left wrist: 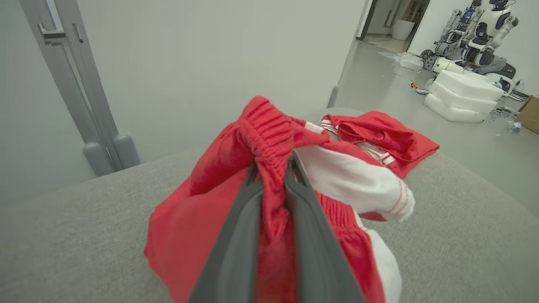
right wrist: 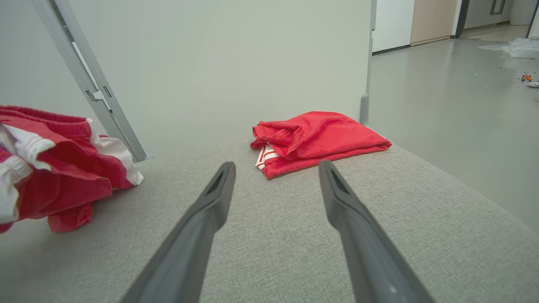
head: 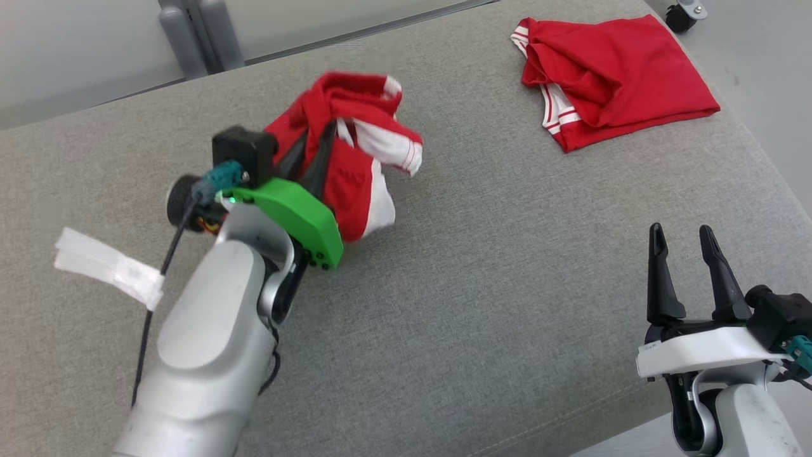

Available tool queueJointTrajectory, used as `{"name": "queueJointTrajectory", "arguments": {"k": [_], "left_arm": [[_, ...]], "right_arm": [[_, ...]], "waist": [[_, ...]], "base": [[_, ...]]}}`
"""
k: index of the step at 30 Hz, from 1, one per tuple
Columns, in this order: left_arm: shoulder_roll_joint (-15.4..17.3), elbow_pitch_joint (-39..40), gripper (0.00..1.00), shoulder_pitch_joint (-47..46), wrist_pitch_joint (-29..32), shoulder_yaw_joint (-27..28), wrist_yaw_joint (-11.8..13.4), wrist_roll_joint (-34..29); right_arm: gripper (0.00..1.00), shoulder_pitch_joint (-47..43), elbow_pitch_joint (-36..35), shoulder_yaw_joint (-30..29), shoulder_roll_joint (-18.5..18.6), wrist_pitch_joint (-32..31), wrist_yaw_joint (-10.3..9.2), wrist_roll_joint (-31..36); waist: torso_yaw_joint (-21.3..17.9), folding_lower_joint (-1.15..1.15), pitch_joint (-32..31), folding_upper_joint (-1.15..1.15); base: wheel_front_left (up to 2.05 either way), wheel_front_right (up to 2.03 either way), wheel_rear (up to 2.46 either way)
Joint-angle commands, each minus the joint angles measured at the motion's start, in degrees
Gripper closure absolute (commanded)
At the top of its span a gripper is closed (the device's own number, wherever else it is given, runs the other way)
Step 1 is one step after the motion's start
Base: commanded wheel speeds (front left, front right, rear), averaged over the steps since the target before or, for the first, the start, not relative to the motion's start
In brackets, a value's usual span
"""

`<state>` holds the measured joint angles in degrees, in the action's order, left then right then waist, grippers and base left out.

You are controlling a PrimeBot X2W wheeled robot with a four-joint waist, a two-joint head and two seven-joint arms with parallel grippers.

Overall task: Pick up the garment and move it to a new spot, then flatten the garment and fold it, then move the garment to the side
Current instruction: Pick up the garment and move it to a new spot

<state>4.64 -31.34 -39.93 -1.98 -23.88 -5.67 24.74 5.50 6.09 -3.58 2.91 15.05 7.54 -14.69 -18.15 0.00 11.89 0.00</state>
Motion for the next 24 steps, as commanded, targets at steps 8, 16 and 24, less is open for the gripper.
{"name": "queueJointTrajectory", "arguments": {"k": [8,16,24], "left_arm": [[-1.1,-4.6,0.0,7.8,-3.9,-3.1,1.0,1.2],[-1.4,-4.2,0.0,8.1,-8.8,-4.3,1.8,2.0],[1.7,-0.8,0.0,10.4,-12.4,-1.2,4.0,1.2]], "right_arm": [[0.0,-0.3,0.4,-0.2,0.0,0.2,-0.11,0.1],[0.0,-1.3,0.3,0.2,0.0,0.2,-0.12,1.6],[0.0,-3.2,0.2,0.1,0.0,0.2,-0.12,3.1]], "waist": [[1.8,0.0,-0.7,0.0],[4.9,0.0,-3.6,0.0],[9.3,0.0,-7.6,0.0]], "base": [[0.0,0.0,0.0],[0.0,0.0,0.0],[0.0,0.0,0.0]]}}
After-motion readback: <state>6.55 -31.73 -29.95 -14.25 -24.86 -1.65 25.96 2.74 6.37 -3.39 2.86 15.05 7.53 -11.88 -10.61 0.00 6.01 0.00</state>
